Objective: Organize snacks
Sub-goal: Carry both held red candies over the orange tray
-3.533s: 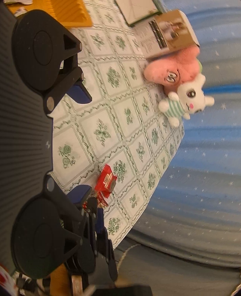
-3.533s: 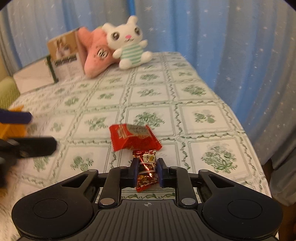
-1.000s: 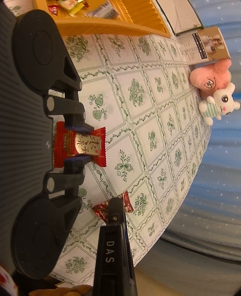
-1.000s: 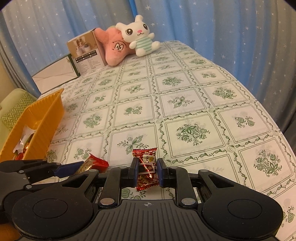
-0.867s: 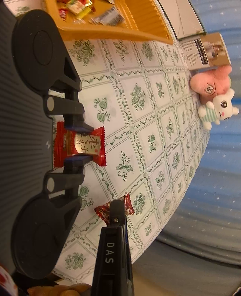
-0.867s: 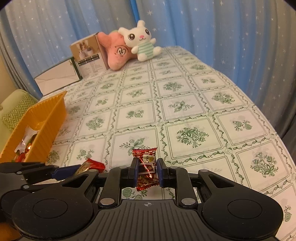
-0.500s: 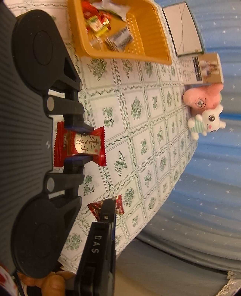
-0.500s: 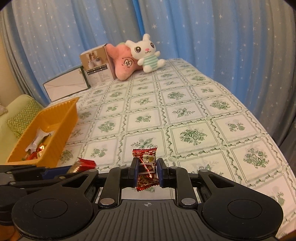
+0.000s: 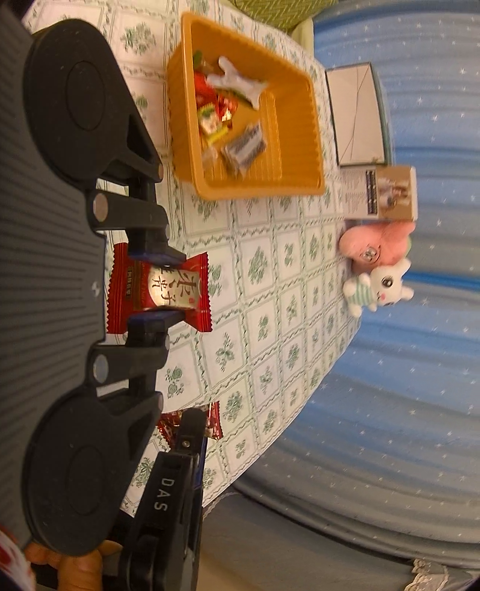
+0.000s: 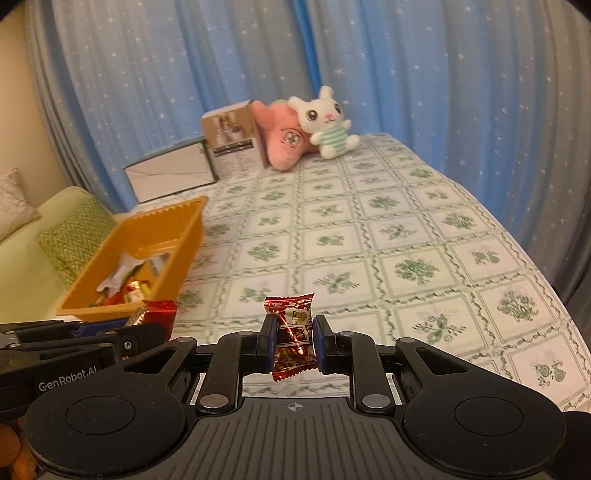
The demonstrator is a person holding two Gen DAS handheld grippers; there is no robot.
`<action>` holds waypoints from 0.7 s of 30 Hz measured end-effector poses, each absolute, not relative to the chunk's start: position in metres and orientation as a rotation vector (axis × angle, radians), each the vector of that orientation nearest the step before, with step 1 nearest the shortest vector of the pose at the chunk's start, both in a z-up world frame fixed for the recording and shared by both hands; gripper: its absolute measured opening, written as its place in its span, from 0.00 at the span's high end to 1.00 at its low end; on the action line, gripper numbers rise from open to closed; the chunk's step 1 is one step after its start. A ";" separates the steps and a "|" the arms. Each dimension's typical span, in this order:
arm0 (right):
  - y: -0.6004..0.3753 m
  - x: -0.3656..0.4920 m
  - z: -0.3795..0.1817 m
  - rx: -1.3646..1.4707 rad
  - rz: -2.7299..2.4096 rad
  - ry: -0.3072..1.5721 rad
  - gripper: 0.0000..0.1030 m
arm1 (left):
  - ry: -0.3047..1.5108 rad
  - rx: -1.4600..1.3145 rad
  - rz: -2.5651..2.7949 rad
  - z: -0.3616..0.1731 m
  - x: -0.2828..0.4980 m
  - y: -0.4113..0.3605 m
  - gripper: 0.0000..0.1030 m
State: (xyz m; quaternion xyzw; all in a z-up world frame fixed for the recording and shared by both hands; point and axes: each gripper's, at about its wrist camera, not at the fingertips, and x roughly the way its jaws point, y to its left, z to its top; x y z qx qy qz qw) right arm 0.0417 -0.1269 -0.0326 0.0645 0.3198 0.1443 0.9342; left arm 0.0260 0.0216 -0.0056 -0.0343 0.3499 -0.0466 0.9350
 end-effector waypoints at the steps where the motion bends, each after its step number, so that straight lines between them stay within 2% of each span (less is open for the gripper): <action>1: -0.124 0.040 -0.030 0.128 0.303 0.649 0.80 | 0.710 -0.072 -0.087 -0.003 0.024 0.024 0.78; 21: -0.061 0.027 0.000 0.062 0.453 0.605 0.80 | 0.643 -0.126 0.056 0.037 -0.011 0.086 0.78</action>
